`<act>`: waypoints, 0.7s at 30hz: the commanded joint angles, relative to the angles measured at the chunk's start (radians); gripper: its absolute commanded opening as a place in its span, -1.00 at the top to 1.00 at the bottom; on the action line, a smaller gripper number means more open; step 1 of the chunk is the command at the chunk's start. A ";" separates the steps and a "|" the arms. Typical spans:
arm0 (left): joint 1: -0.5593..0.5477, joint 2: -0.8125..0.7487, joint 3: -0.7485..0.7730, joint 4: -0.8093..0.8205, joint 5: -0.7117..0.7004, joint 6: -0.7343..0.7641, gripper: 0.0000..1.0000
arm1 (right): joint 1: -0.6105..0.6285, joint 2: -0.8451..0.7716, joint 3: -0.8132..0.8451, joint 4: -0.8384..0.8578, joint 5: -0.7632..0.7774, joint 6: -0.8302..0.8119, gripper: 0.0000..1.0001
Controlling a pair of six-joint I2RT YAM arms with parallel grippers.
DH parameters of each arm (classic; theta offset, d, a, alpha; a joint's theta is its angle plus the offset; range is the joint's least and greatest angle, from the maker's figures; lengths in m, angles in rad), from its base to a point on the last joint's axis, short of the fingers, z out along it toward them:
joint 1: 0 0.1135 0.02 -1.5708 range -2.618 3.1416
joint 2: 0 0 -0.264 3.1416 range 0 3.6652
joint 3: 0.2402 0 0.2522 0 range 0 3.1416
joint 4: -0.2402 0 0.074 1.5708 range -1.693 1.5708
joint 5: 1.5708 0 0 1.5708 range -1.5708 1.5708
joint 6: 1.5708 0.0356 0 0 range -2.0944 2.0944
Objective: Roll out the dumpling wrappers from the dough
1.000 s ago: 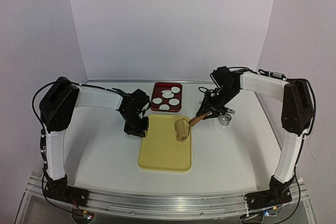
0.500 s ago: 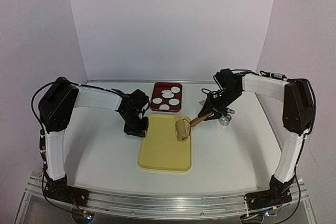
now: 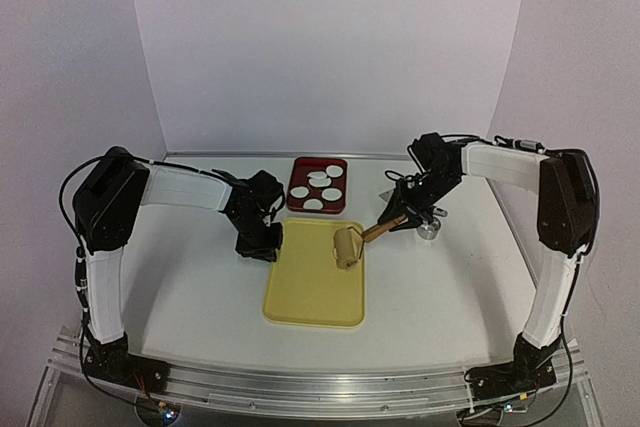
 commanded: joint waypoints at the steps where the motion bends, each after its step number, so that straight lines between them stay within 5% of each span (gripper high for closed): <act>1: 0.000 -0.009 -0.023 0.014 -0.021 0.003 1.00 | 0.007 0.213 -0.135 -0.245 0.628 0.010 1.00; 21: 0.000 -0.020 -0.040 0.019 -0.013 0.012 1.00 | 0.022 0.252 -0.134 -0.238 0.636 0.035 1.00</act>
